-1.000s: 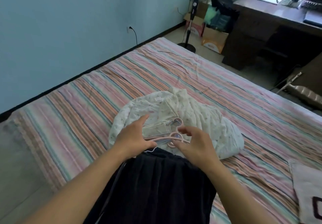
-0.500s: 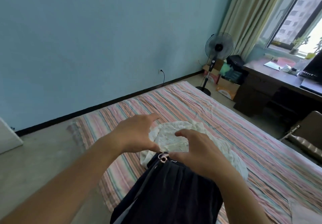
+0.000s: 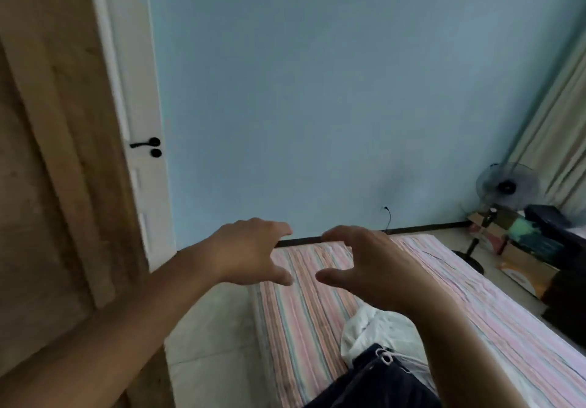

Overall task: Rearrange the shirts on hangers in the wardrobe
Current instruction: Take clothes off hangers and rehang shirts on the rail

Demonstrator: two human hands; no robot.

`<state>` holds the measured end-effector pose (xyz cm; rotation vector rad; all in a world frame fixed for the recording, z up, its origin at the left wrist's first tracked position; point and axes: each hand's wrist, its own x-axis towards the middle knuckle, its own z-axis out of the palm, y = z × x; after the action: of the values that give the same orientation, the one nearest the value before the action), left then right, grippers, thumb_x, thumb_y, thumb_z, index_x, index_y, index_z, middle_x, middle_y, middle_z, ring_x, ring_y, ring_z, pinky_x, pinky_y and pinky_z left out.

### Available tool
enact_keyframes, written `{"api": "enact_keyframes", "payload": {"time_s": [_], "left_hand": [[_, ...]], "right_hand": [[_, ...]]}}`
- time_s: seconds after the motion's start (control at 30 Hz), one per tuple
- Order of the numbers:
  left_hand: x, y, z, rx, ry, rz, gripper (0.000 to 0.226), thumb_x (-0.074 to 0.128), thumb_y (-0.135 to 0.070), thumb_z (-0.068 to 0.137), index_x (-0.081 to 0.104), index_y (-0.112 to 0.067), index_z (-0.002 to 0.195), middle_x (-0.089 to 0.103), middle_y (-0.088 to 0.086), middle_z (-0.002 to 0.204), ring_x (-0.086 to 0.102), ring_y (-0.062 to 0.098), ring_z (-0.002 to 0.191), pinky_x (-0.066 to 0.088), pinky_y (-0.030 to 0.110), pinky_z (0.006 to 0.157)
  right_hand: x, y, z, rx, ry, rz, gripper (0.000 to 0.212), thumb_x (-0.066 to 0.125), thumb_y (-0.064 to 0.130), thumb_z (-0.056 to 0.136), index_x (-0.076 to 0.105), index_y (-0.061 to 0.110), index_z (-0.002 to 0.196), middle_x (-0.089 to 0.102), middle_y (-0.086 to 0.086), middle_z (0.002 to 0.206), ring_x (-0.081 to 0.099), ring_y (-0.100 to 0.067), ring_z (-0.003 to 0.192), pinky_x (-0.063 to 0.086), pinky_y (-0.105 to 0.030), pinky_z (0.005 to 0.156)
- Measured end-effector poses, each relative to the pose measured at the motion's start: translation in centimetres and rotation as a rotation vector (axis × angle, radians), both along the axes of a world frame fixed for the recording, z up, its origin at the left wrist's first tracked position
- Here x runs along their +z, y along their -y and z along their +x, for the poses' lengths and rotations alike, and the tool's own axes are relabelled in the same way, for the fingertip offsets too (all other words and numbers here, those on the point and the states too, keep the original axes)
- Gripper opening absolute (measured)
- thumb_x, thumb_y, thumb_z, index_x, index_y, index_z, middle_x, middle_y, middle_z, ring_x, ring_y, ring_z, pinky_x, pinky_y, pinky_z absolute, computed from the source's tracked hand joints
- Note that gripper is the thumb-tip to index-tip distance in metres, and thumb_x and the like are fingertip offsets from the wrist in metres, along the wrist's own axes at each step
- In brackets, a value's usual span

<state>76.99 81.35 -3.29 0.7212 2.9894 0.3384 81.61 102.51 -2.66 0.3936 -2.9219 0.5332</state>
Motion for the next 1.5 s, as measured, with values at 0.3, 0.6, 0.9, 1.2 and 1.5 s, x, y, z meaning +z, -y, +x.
{"api": "enact_keyframes", "payload": {"time_s": [0.3, 0.6, 0.9, 1.2, 1.5], "left_hand": [[2.5, 8.5, 7.4, 0.335, -0.03, 0.051, 0.093, 0.076, -0.06, 0.074, 0.028, -0.035, 0.15, 0.051, -0.008, 0.142, 0.054, 0.011, 0.116, 0.043, 0.022, 0.079], [2.8, 15.5, 15.3, 0.729, -0.082, 0.199, 0.087, 0.075, -0.059, 0.073, 0.031, -0.044, 0.146, 0.043, -0.016, 0.145, 0.046, 0.002, 0.118, 0.038, 0.017, 0.073], [4.2, 22.6, 24.6, 1.053, -0.06, 0.19, 0.077, 0.077, -0.045, 0.079, 0.04, -0.031, 0.145, 0.043, -0.01, 0.146, 0.046, 0.011, 0.129, 0.045, 0.036, 0.104], [4.5, 32.5, 34.3, 1.248, -0.082, 0.14, 0.087, 0.075, -0.048, 0.08, 0.028, -0.03, 0.151, 0.039, -0.004, 0.15, 0.044, 0.01, 0.13, 0.044, 0.03, 0.102], [4.4, 37.1, 41.9, 1.454, -0.192, 0.079, 0.06, 0.075, -0.058, 0.07, 0.055, -0.036, 0.122, 0.057, -0.019, 0.106, 0.056, 0.002, 0.097, 0.046, 0.024, 0.074]], "right_hand": [[4.4, 8.9, -0.9, 0.372, -0.041, 0.132, 0.072, 0.073, 0.055, 0.08, 0.041, 0.036, 0.14, 0.053, 0.011, 0.137, 0.051, -0.012, 0.122, 0.046, -0.035, 0.101], [5.4, 17.6, -0.5, 0.766, -0.044, 0.186, 0.062, 0.074, 0.053, 0.081, 0.05, 0.035, 0.135, 0.057, 0.014, 0.135, 0.058, -0.009, 0.116, 0.051, -0.028, 0.095], [4.9, 29.7, 3.5, 1.024, -0.083, 0.198, 0.066, 0.073, 0.049, 0.081, 0.044, 0.036, 0.139, 0.055, 0.012, 0.135, 0.055, -0.01, 0.118, 0.044, -0.025, 0.092], [5.9, 42.1, 10.2, 1.201, -0.037, 0.128, 0.061, 0.075, 0.042, 0.082, 0.048, 0.036, 0.136, 0.059, 0.011, 0.121, 0.061, -0.01, 0.101, 0.053, -0.025, 0.08], [5.6, 50.4, 15.5, 1.392, 0.015, 0.107, 0.064, 0.077, 0.044, 0.08, 0.048, 0.035, 0.137, 0.058, 0.008, 0.124, 0.059, -0.014, 0.111, 0.053, -0.036, 0.094]]}}
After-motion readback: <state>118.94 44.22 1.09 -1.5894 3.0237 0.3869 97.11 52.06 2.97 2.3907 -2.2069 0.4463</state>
